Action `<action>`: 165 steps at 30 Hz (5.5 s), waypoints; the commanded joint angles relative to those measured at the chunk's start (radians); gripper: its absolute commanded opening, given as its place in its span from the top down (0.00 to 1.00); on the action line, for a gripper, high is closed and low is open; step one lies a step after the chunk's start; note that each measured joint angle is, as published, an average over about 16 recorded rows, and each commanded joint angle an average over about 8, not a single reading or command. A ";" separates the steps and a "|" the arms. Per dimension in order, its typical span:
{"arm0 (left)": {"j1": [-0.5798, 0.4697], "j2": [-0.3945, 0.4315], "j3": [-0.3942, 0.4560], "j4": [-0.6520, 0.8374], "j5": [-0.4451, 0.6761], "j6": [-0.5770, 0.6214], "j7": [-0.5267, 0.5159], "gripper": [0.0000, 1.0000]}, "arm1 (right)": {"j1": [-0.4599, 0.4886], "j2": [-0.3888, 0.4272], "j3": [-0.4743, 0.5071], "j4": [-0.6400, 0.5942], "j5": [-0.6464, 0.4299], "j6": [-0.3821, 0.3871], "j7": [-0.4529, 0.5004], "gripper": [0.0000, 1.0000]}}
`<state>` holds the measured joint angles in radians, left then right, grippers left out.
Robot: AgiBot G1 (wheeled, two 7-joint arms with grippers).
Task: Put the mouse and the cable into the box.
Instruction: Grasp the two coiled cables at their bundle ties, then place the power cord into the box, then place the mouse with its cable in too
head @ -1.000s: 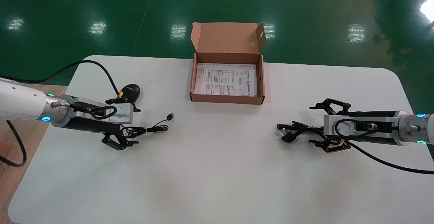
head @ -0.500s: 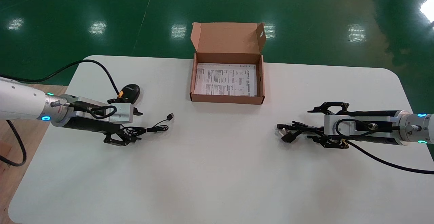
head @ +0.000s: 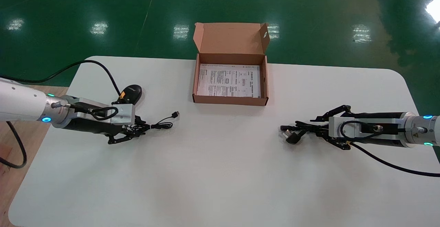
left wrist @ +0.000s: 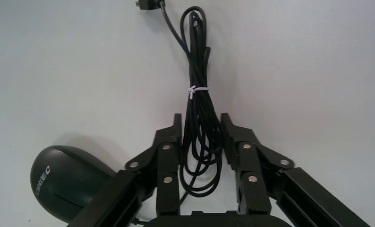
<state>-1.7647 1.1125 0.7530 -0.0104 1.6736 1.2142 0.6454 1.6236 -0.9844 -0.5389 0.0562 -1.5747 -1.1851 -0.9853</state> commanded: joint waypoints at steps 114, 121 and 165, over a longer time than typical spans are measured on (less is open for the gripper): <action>-0.071 0.257 0.041 -0.346 -0.403 -0.331 0.241 1.00 | 0.351 0.087 -0.320 0.035 0.485 0.170 0.009 0.00; -0.061 0.255 0.103 -0.352 -0.461 -0.359 0.198 1.00 | 0.353 0.099 -0.323 0.021 0.480 0.146 -0.004 0.00; 0.142 0.246 0.242 -0.164 -0.835 -0.429 -0.339 0.31 | 0.322 0.104 -0.356 -0.035 0.436 0.074 -0.001 0.00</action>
<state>-1.6256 1.3584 0.9934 -0.1790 0.8384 0.7857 0.3123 1.9458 -0.8807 -0.8947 0.0221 -1.1384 -1.1141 -0.9856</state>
